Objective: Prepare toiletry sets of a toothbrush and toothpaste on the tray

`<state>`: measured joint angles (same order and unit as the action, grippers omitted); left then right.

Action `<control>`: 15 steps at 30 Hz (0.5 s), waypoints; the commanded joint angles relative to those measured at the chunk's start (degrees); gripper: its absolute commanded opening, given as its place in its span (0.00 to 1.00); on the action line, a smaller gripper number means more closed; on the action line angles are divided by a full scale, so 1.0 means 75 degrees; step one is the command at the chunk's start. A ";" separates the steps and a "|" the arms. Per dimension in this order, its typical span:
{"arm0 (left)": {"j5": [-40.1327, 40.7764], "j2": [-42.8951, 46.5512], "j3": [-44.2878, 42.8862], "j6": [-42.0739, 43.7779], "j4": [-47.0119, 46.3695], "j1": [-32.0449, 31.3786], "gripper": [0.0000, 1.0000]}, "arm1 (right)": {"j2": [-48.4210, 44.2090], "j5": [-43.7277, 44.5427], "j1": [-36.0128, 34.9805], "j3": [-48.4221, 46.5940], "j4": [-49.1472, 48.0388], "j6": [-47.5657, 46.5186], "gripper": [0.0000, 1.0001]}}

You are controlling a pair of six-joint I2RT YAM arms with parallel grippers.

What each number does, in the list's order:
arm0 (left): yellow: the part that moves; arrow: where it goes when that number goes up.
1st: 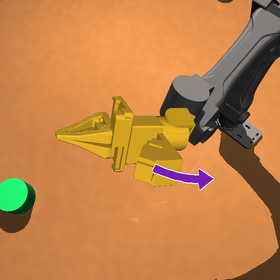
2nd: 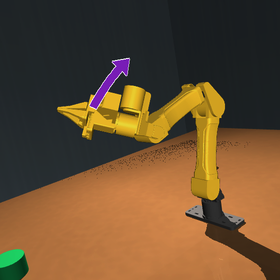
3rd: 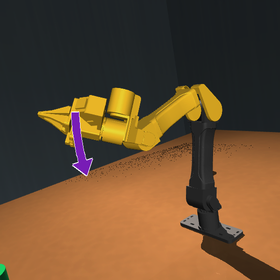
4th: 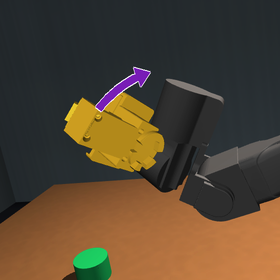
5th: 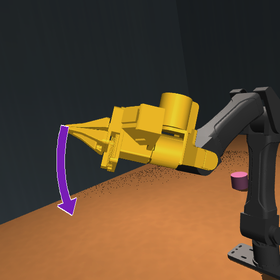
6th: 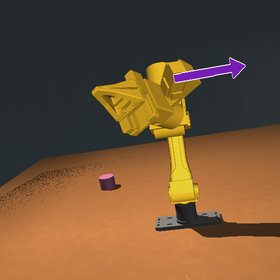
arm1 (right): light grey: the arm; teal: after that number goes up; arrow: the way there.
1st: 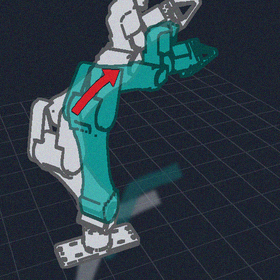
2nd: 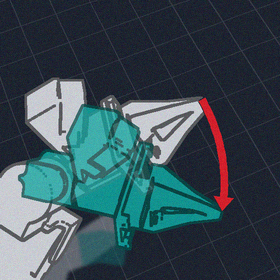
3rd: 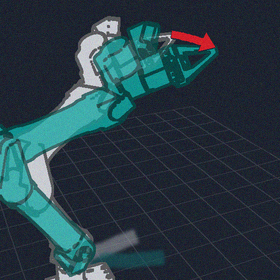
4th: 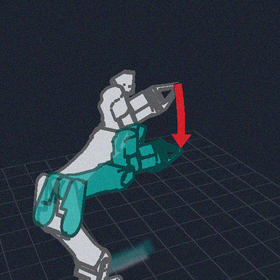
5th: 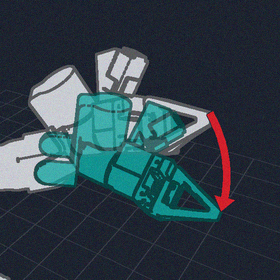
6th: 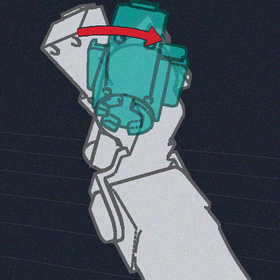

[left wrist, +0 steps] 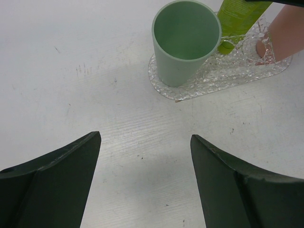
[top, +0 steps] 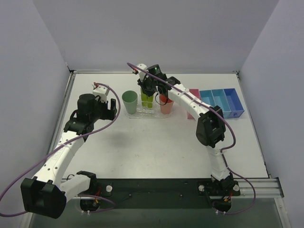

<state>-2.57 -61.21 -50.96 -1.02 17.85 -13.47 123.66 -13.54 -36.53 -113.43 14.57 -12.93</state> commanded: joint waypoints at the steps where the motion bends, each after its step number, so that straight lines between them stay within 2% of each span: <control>1: 0.0026 0.0052 -0.0331 0.0053 -0.0129 -0.0032 0.87 | 0.0012 -0.0116 0.0043 -0.0369 -0.0173 0.0060 0.06; 7: 0.0026 0.0052 -0.0342 0.0065 -0.0129 -0.0031 0.87 | -0.0022 -0.0140 0.0055 -0.0380 -0.0173 0.0071 0.15; 15: 0.0026 0.0052 -0.0331 0.0065 -0.0118 -0.0032 0.87 | -0.0151 -0.0187 0.0055 -0.0345 -0.0196 0.0107 0.21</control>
<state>-2.57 -61.21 -50.96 -0.99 17.87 -13.47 123.66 -13.78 -36.40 -113.80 14.28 -12.51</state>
